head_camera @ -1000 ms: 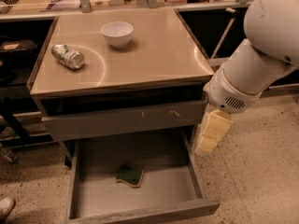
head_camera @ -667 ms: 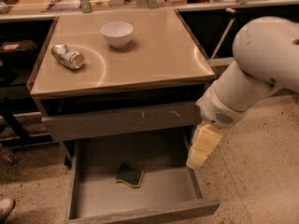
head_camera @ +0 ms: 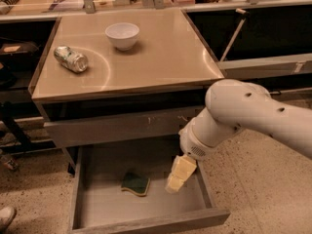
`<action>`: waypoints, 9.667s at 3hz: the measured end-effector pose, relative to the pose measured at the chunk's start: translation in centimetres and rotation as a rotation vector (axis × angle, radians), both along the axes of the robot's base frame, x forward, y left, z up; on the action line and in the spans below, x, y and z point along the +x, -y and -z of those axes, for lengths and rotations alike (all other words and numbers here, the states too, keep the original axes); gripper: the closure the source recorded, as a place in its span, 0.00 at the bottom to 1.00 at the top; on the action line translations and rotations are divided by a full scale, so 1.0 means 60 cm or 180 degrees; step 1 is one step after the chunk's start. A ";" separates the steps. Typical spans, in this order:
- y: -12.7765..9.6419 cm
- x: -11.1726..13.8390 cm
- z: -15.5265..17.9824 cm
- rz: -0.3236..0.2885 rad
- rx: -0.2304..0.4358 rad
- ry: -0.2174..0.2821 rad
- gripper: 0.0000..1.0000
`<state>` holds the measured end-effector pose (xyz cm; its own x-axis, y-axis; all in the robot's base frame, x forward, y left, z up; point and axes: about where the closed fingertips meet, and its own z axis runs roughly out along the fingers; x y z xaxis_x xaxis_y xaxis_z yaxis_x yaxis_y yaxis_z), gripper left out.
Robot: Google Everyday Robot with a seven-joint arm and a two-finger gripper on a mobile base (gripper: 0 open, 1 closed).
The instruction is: Pick sponge from middle drawer and place on counter
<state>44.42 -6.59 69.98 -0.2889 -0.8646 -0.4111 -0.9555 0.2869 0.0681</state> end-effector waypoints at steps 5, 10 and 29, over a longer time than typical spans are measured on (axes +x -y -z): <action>-0.107 0.071 0.220 0.0170 0.0268 -0.0013 0.00; -0.225 0.074 0.448 0.0262 0.0360 -0.0238 0.00; -0.027 0.167 -0.058 0.1203 0.0038 0.0094 1.00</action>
Offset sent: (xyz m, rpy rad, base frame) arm 0.0076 0.0146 -0.0381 0.0864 0.0185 -0.0195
